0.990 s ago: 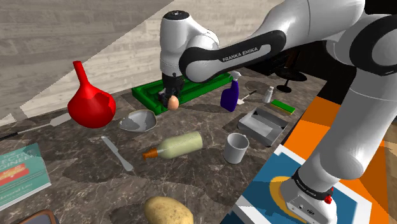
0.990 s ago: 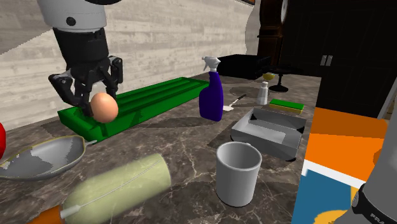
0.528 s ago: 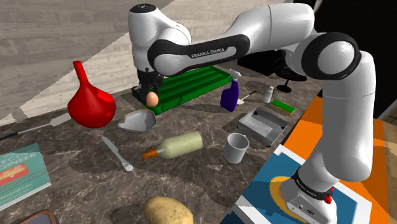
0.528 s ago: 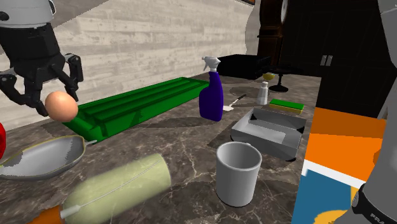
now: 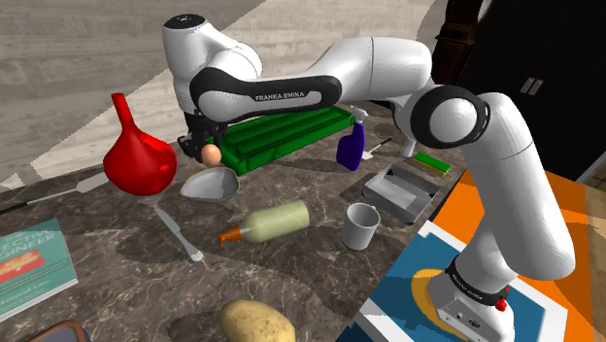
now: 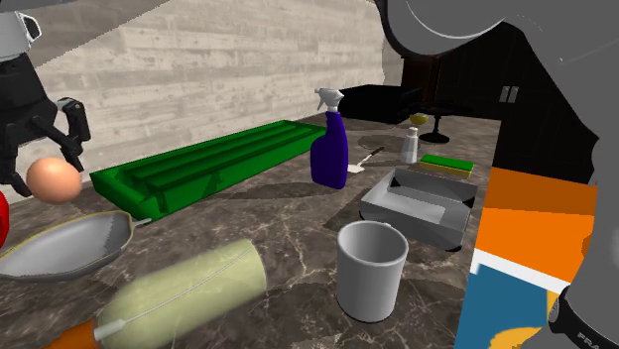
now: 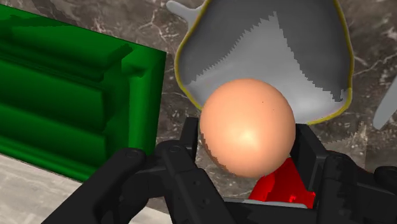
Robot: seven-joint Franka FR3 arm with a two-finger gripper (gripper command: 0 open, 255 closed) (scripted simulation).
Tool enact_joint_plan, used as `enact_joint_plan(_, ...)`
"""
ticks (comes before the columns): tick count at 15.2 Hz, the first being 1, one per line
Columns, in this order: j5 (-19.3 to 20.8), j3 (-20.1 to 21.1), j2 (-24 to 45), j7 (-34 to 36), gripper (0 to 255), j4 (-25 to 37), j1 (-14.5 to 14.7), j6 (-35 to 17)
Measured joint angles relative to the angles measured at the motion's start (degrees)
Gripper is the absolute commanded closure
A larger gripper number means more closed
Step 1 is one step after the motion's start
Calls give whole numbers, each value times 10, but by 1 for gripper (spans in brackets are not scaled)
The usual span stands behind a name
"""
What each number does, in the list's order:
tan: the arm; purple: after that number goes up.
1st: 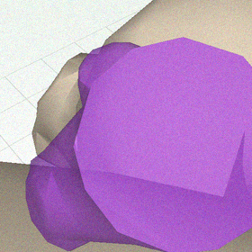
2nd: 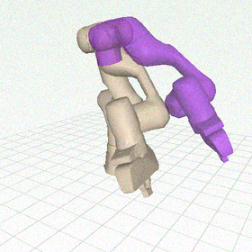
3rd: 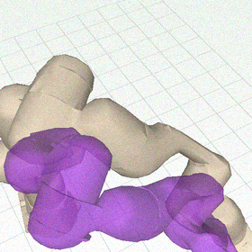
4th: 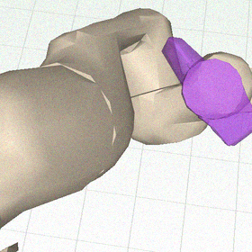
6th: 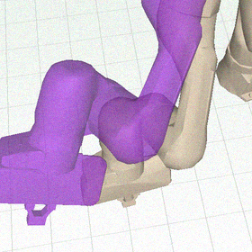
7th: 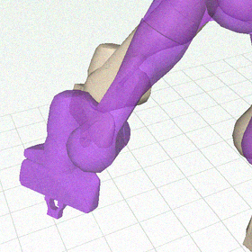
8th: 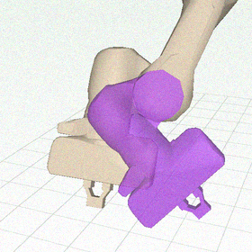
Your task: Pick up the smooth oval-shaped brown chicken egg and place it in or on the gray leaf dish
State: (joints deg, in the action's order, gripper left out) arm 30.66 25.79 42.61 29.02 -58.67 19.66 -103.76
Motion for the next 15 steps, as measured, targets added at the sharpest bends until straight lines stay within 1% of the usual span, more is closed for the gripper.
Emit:
enact_joint_plan(8,7,-2,0,20,255,-63,-12,-58)
enact_joint_plan(11,11,-5,7,25,255,-74,-13,-74)
enact_joint_plan(15,12,-5,10,26,255,-74,-13,-77)
